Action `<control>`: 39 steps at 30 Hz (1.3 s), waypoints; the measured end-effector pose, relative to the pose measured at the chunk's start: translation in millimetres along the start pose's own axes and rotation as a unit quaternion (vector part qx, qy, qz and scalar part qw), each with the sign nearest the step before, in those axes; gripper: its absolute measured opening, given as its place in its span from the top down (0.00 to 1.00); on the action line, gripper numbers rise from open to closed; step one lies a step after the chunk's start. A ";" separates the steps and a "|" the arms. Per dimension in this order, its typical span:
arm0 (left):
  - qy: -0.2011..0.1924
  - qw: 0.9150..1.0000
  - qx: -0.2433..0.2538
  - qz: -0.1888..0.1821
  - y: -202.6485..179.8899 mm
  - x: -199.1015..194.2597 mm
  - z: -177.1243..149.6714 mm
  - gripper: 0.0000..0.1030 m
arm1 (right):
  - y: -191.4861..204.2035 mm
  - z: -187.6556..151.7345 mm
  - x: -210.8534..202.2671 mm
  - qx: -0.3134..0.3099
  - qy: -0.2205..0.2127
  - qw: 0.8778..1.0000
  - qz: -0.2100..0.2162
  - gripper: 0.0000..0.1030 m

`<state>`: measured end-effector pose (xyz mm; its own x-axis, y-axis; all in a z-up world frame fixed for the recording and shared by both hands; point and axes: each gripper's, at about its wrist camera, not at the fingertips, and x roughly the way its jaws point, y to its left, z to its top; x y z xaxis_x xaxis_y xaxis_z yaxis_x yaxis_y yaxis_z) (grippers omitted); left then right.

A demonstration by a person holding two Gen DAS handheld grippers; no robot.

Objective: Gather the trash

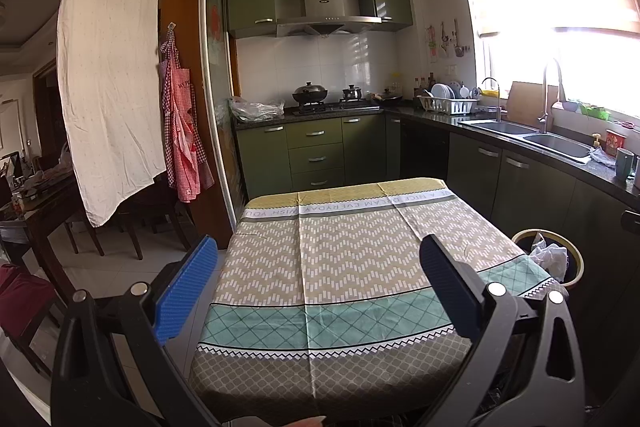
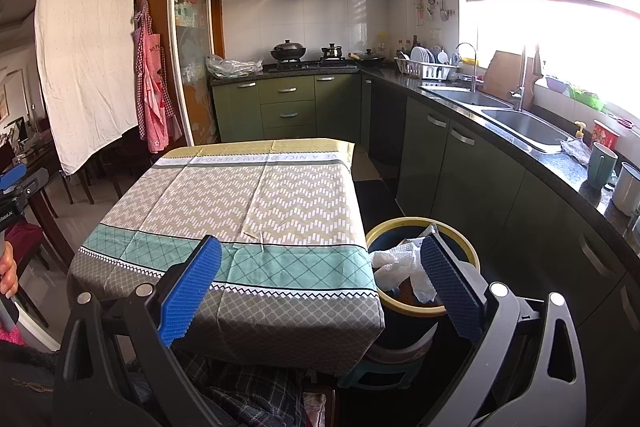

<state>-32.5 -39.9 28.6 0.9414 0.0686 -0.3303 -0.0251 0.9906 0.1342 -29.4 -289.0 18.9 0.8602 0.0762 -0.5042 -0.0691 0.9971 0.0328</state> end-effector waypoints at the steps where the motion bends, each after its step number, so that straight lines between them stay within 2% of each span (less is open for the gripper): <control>1: 0.000 1.000 0.000 0.000 0.0 -0.1 -0.1 0.07 | -0.1 0.2 0.1 0.000 0.000 1.000 -0.001 0.05; 32: 0.004 1.000 0.008 -0.011 -3.0 2.9 1.8 0.07 | 3.9 -3.6 2.8 0.002 0.006 1.000 -0.003 0.05; 39: 0.007 0.999 0.002 -0.032 -3.3 5.5 2.0 0.06 | 3.7 -4.0 3.3 0.002 0.007 1.000 -0.004 0.05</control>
<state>-26.5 -43.0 28.2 0.9361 0.0064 -0.3515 0.0369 0.9925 0.1163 -28.8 -285.1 13.9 0.8532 0.0676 -0.5172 -0.0597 0.9977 0.0320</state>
